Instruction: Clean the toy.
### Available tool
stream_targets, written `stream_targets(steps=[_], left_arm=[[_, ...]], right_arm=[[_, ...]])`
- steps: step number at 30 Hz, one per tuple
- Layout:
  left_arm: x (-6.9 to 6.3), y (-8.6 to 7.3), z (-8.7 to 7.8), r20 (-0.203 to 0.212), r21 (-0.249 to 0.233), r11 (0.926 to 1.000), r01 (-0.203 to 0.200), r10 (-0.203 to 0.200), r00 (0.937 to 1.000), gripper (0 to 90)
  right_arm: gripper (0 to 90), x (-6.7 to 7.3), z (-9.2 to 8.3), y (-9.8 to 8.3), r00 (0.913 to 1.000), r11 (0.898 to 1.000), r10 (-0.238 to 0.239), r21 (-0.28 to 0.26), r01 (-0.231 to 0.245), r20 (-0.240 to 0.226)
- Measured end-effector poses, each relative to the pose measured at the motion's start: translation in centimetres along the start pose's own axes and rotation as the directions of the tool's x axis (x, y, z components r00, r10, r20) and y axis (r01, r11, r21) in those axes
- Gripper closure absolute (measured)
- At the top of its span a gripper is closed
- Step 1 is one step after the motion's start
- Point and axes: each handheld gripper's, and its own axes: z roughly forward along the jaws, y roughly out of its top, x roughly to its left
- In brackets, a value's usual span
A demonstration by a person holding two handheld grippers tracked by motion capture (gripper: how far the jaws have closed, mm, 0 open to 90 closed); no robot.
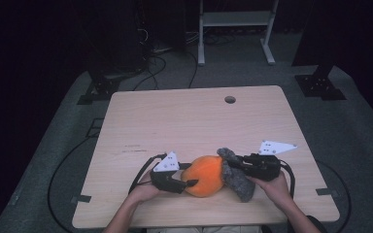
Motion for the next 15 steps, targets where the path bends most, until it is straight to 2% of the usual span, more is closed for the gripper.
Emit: stream_targets(steps=[3,5,10,12,15], left_arm=[[0.1,-0.3,-0.2,0.002,0.006,1.0,0.002,-0.002,1.0,38.9],[0.2,-0.3,-0.3,0.004,0.004,1.0,0.006,-0.006,1.0,38.7],[0.2,-0.4,-0.3,0.007,0.005,1.0,0.003,-0.003,1.0,38.1],[0.1,-0.2,-0.2,0.003,0.002,1.0,0.007,-0.007,1.0,37.4],[-0.5,0.4,0.3,-0.008,-0.007,0.9999,-0.012,0.012,0.9999,35.5]], right_arm=[[76.5,0.0,1.1,-0.1,0.9998,1.0,-0.006,0.02,0.006,-0.017],[76.5,-0.4,1.2,-0.5,0.9989,0.999,0.033,0.017,-0.033,-0.032],[76.4,-0.8,0.2,-1.7,0.9992,0.994,0.029,0.104,-0.031,0.029],[76.5,-0.5,-0.4,-1.4,0.9992,0.997,0.032,0.063,-0.033,0.026],[76.5,0.7,-0.6,0.2,0.9998,1.0,-0.016,0.008,0.016,0.011]])
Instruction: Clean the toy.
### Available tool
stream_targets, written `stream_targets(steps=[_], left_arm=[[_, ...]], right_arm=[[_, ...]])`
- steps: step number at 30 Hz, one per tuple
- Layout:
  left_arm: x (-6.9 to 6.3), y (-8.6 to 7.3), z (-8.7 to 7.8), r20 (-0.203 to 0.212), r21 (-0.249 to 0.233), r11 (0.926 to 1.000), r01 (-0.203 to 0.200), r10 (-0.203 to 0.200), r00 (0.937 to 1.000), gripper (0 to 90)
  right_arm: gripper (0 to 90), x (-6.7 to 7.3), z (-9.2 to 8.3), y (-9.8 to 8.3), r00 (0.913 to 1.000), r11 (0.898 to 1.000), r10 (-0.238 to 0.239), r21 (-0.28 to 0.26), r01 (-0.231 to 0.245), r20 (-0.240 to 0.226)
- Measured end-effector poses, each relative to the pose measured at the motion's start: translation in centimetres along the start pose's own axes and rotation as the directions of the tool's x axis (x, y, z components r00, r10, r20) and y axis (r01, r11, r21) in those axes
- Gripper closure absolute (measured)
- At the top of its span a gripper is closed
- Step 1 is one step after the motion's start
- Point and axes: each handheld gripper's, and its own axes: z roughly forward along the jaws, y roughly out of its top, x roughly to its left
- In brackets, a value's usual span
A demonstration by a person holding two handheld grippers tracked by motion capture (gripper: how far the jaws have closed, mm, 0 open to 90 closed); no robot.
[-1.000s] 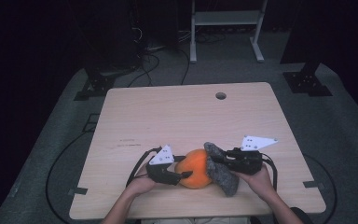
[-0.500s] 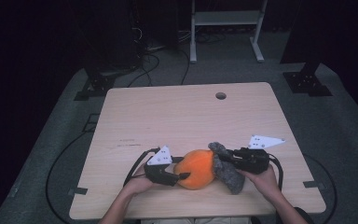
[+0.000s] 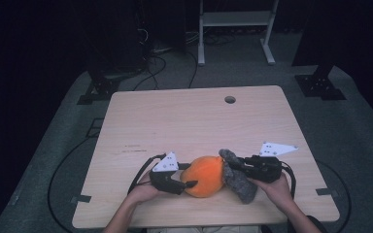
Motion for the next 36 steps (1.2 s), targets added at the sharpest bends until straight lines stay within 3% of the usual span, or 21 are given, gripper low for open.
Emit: stream_targets(steps=[2,4,6,8,9,12,14,19,22,25,28,30,33,36], left_arm=[[-0.5,0.5,0.4,-0.009,-0.007,0.9999,-0.015,0.015,0.9999,35.0],[-0.6,0.7,0.7,-0.016,-0.007,0.9997,-0.025,0.025,0.9996,34.8],[-0.6,0.7,0.7,-0.015,-0.009,0.9998,-0.02,0.02,0.9997,34.2],[-0.4,0.6,0.5,-0.008,-0.027,0.9996,-0.009,0.009,0.9999,31.6],[-0.3,0.5,0.4,0.002,-0.043,0.9989,0.018,-0.018,0.9998,26.8],[0.3,0.6,0.8,-0.003,-0.009,0.9962,0.087,-0.087,0.9962,10.5],[0.4,0.6,1.1,0.024,-0.014,0.994,0.108,-0.108,0.9939,9.6],[-0.1,0.8,1.5,0.027,-0.047,0.996,0.076,-0.075,0.9968,25.7],[-0.2,0.8,1.4,0.023,-0.055,0.9955,0.077,-0.076,0.9969,28.5],[-0.6,1.2,1.2,-0.009,-0.074,0.9951,0.065,-0.066,0.9978,34.8],[-1.2,2.4,0.9,-0.062,-0.113,0.992,0.056,-0.063,0.9961,39.2],[-2.0,3.3,1.1,-0.123,-0.07,0.9975,0.003,-0.011,0.9923,39.8],[-2.7,3.4,1.6,-0.132,-0.054,0.9982,-0.027,0.02,0.9911,40.0],[-3.2,3.5,1.7,-0.132,-0.045,0.9979,-0.046,0.04,0.9904,39.3]], right_arm=[[76.5,1.1,0.5,1.3,0.999,0.999,-0.039,-0.012,0.038,-0.024],[76.4,2.0,1.4,2.2,0.9948,0.995,-0.098,0.01,0.098,-0.029],[76.3,2.5,2.4,2.3,0.9917,0.991,-0.126,0.047,0.127,-0.026],[76.4,2.1,2.9,1.9,0.9928,0.991,-0.117,0.057,0.118,-0.028],[76.4,1.7,2.9,1.6,0.9945,0.993,-0.099,0.054,0.101,-0.033],[76.3,0.9,2.4,1.0,0.9977,0.997,-0.063,0.036,0.064,-0.025],[76.3,0.6,2.0,0.7,0.9985,0.998,-0.048,0.031,0.049,-0.025],[76.2,0.0,0.7,0.0,0.9991,0.998,-0.043,0.037,0.043,0.003],[76.2,-1.2,-0.5,-0.8,0.9983,0.998,-0.02,0.062,0.017,0.056],[76.3,-2.0,-1.8,-1.3,0.9946,0.997,0.006,0.074,-0.013,0.103],[76.3,-1.5,-3.0,-0.5,0.9968,0.999,0.011,0.043,-0.014,0.08],[76.3,-0.5,-3.3,0.8,0.9987,1.0,-0.014,0.0,0.014,0.048],[76.3,1.3,-2.5,2.6,0.998,0.998,-0.062,-0.034,0.061,-0.015],[76.3,2.2,-0.2,3.1,0.9941,0.996,-0.092,0.005,0.092,-0.058]])
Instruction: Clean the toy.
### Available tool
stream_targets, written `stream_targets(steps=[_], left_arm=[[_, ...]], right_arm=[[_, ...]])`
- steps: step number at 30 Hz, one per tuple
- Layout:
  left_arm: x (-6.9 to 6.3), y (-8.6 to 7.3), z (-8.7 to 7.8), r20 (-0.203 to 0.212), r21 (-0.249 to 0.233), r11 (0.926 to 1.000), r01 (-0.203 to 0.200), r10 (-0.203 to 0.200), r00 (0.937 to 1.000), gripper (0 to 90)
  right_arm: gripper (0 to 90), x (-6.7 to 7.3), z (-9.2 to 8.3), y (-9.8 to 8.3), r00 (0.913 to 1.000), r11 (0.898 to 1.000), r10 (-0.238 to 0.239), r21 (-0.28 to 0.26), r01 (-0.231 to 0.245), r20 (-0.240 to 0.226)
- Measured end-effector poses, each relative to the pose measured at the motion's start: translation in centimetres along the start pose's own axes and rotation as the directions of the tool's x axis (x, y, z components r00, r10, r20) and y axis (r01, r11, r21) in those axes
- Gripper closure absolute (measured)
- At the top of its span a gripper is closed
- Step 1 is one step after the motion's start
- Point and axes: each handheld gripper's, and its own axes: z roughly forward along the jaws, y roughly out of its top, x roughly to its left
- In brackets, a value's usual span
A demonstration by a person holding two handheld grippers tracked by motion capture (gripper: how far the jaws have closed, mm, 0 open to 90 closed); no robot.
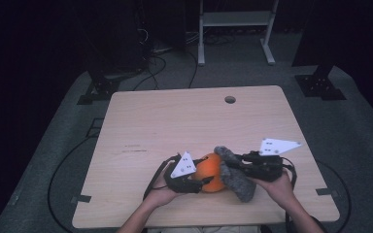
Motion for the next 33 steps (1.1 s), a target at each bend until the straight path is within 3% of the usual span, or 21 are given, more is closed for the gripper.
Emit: stream_targets(steps=[2,4,8,11,13,15,16,18,20,22,25,27,33], left_arm=[[0.1,-0.2,-0.1,0.032,0.009,0.9999,-0.008,0.008,0.9995,34.5],[0.5,-0.7,-0.3,0.054,0.009,1.0,0.003,-0.003,0.9986,31.6],[0.7,-1.1,-0.3,0.082,-0.003,1.0,0.007,-0.007,0.9966,31.7],[1.1,-1.1,-0.6,0.146,-0.028,0.9993,0.025,-0.02,0.9891,25.5],[1.4,-1.0,-0.4,0.13,0.004,0.9995,0.033,-0.033,0.9909,14.4],[1.4,-1.2,0.3,0.09,0.03,0.9993,0.023,-0.026,0.9956,11.2],[1.4,-1.3,0.6,0.104,0.033,0.9992,0.024,-0.027,0.9942,11.0],[1.1,-1.3,1.2,0.133,0.032,0.9995,0.004,-0.008,0.9911,12.7],[0.7,-1.4,1.4,0.132,0.01,0.9995,-0.029,0.027,0.9909,19.6],[0.6,-1.4,1.2,0.104,-0.022,0.9995,-0.024,0.026,0.9943,31.2],[1.0,-0.8,0.4,0.101,-0.055,0.9979,0.035,-0.029,0.9944,39.5],[1.3,-0.1,-0.4,0.094,-0.038,0.9979,0.053,-0.049,0.9943,40.1],[2.0,0.5,-1.6,0.093,-0.013,0.9931,0.116,-0.115,0.9891,40.2]], right_arm=[[76.4,-0.1,1.5,-0.4,0.9999,0.999,-0.016,0.051,0.016,0.005],[76.4,-0.7,2.1,-1.2,0.9999,0.998,0.01,0.054,-0.009,-0.006],[76.5,-1.8,1.4,-2.2,0.9988,0.997,0.033,0.062,-0.035,0.037],[76.4,-2.8,0.4,-3.2,0.9952,0.995,0.054,0.081,-0.061,0.081],[76.4,-3.3,-0.5,-3.9,0.9912,0.993,0.078,0.08,-0.087,0.106],[76.4,-3.6,-1.0,-4.2,0.9887,0.992,0.092,0.08,-0.101,0.119],[76.4,-3.7,-1.2,-4.3,0.9879,0.991,0.102,0.075,-0.111,0.117],[76.4,-3.4,-1.2,-4.4,0.9882,0.991,0.095,0.079,-0.104,0.12],[76.4,-3.3,-1.1,-4.3,0.9891,0.992,0.08,0.085,-0.091,0.124],[76.4,-3.5,-1.0,-4.3,0.9881,0.992,0.087,0.085,-0.098,0.126],[76.4,-3.7,-1.5,-3.8,0.9868,0.993,0.091,0.059,-0.1,0.134],[76.5,-3.4,-2.1,-3.2,0.9883,0.996,0.085,0.025,-0.089,0.126],[76.5,-0.3,-2.4,-0.9,0.9993,0.998,0.025,-0.05,-0.024,0.029]])
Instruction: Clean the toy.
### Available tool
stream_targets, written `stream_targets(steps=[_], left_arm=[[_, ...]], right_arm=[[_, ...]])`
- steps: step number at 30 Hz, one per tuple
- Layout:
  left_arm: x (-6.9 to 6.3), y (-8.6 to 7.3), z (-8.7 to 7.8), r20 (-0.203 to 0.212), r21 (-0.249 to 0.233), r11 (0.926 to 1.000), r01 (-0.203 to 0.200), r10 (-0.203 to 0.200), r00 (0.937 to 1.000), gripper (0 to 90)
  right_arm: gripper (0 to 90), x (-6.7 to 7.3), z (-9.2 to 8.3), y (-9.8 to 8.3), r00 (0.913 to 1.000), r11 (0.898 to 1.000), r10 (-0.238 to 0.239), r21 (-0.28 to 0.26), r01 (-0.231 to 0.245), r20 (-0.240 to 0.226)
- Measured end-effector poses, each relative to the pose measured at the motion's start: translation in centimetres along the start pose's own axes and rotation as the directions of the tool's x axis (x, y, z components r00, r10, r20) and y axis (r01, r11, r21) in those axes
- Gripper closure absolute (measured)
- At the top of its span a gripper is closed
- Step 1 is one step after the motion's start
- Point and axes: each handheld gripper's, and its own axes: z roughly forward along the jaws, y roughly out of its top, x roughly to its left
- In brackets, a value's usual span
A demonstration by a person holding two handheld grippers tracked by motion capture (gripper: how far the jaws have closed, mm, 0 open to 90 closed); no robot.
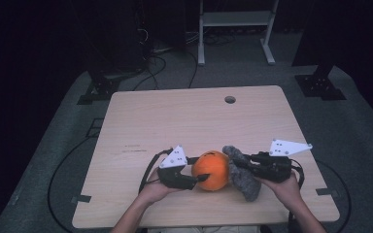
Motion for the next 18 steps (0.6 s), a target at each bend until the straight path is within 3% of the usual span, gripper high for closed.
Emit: stream_targets(steps=[4,7,10,12,13,15,18], left_arm=[[-0.5,0.0,0.6,0.008,0.033,0.9987,0.04,-0.04,0.9992,40.1],[-0.7,0.0,1.0,0.001,0.035,0.9967,0.073,-0.073,0.9973,36.6],[-0.2,-0.6,1.2,0.033,-0.011,0.9983,0.057,-0.056,0.9978,24.2],[0.2,-0.9,1.6,0.028,-0.001,0.9999,0.014,-0.014,0.9995,13.9],[0.5,-1.1,1.9,0.037,0.013,0.9998,0.012,-0.013,0.9993,8.8],[1.1,-1.6,2.5,0.08,0.028,0.9995,0.016,-0.018,0.9966,6.6],[1.5,-2.0,2.8,0.112,0.001,0.9997,0.024,-0.024,0.9934,9.0]], right_arm=[[76.5,1.6,1.6,0.9,0.9979,0.999,-0.035,-0.007,0.034,-0.055],[76.5,1.6,3.1,0.6,0.9968,0.995,-0.078,0.056,0.079,-0.018],[76.5,0.3,3.6,-0.2,0.999,0.997,-0.042,0.062,0.043,-0.016],[76.5,-0.2,3.5,-0.6,0.9997,0.999,-0.017,0.047,0.018,-0.018],[76.4,-0.4,3.4,-0.7,0.9996,0.999,-0.012,0.044,0.013,-0.025],[76.4,-0.6,3.4,-0.7,0.9994,0.999,-0.014,0.045,0.016,-0.032],[76.4,-0.9,3.5,-0.8,0.9996,0.999,-0.017,0.045,0.018,-0.021]])
